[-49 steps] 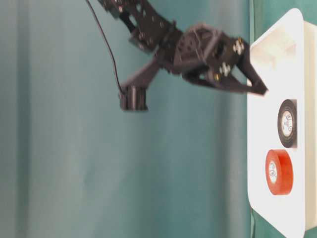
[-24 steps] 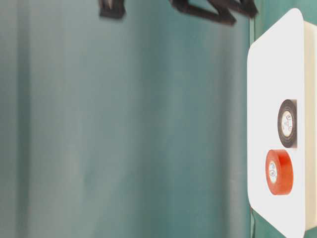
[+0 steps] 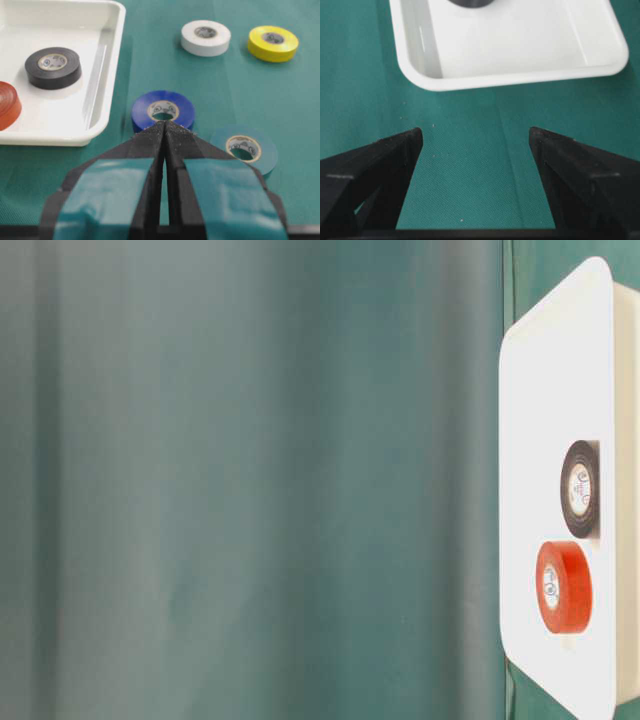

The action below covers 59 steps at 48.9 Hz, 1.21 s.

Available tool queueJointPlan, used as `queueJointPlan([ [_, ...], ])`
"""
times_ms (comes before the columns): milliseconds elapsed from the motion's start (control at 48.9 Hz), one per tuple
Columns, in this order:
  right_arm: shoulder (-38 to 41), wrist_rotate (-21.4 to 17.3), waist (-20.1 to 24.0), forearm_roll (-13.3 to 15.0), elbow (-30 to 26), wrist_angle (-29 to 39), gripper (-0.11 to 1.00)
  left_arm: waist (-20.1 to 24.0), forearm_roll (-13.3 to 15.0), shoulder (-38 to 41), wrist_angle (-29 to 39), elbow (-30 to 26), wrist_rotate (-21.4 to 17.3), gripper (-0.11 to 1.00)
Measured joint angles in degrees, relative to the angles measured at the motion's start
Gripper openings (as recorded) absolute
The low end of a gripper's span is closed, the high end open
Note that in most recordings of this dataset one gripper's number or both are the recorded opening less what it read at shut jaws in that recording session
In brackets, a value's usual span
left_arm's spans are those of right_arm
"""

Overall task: Put the tape into the white case with the right arm.
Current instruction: 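Release the black tape in the tray and retract the right arm, then move the right gripper over the white tape roll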

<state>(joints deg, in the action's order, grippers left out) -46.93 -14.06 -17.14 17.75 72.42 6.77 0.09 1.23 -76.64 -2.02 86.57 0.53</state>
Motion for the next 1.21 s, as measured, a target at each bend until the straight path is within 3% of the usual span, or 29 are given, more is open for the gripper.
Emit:
queueJointPlan([
  [204, 0.09, -0.09, 0.44, -0.18, 0.79, -0.26, 0.59, -0.09, 0.0, 0.0, 0.18, 0.0, 0.0, 0.0],
  [347, 0.79, -0.09, 3.25, -0.26, 1.67, -0.62, 0.59, 0.0, 0.0, 0.0, 0.18, 0.0, 0.0, 0.0],
  [797, 0.97, -0.18, 19.78, -0.44, 2.9, -2.64, 0.59, 0.0, 0.0, 0.0, 0.26, 0.0, -0.09, 0.0],
  [1206, 4.83, -0.18, 20.65, -0.44, 2.55, -4.22, 0.58, 0.0, 0.0, 0.0, 0.26, 0.0, 0.0, 0.0],
])
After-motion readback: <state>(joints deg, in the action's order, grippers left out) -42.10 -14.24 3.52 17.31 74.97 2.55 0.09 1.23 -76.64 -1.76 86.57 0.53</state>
